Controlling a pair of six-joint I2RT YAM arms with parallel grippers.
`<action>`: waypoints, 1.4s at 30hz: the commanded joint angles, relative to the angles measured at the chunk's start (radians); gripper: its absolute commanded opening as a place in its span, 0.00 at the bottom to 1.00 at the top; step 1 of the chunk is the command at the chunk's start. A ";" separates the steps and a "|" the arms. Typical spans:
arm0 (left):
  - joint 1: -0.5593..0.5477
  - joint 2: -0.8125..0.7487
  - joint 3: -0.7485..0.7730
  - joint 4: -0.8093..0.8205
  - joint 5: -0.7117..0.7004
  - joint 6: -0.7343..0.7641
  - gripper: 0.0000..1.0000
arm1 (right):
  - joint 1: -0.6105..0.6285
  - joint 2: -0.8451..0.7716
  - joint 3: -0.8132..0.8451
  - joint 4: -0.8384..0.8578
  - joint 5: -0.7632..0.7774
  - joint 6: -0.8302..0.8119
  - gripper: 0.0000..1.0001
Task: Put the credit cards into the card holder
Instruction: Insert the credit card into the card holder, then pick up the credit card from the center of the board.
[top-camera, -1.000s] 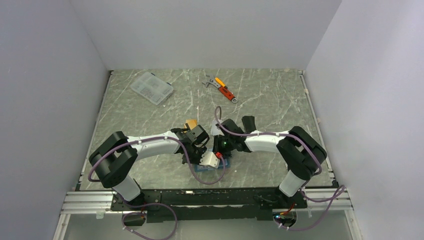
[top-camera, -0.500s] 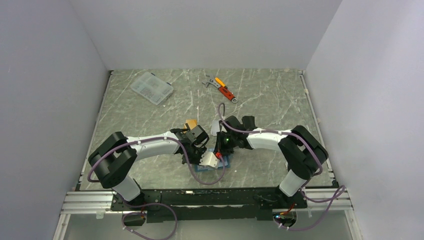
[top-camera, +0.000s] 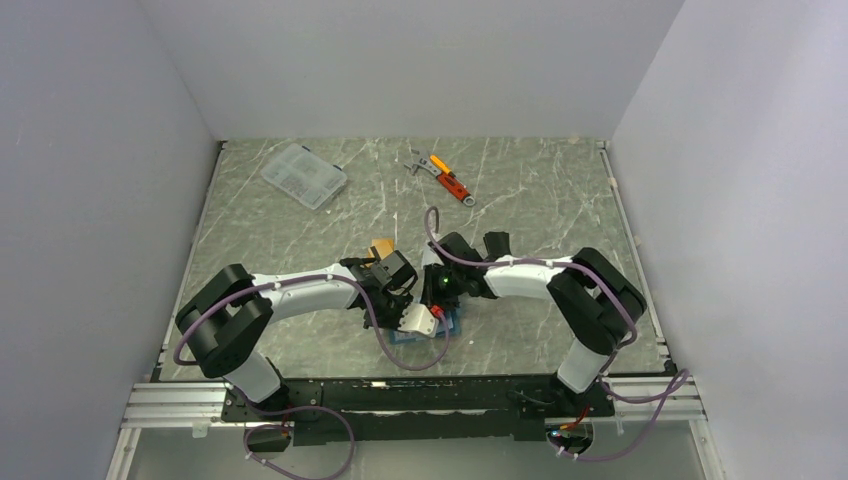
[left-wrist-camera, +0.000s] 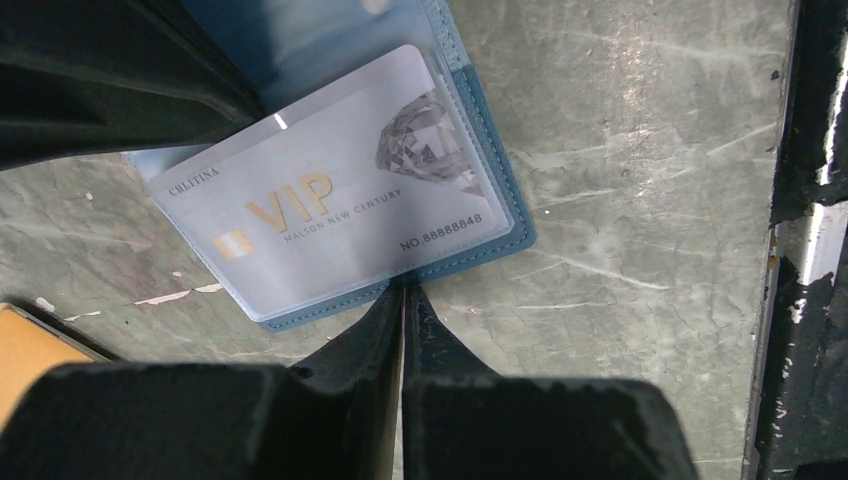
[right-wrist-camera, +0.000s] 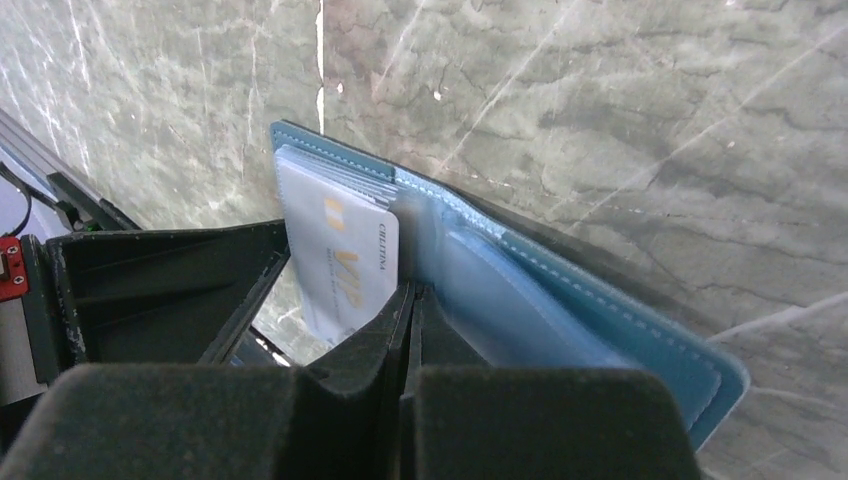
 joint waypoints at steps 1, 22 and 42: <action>-0.004 0.021 -0.032 -0.015 0.029 0.026 0.09 | 0.010 -0.072 -0.009 -0.039 0.032 0.007 0.00; 0.079 -0.125 0.137 -0.246 0.093 0.009 0.12 | -0.092 -0.042 0.058 -0.135 0.213 -0.147 0.00; 0.107 0.065 0.386 -0.070 0.068 -0.111 0.28 | -0.399 -0.190 0.215 -0.269 0.277 -0.212 0.38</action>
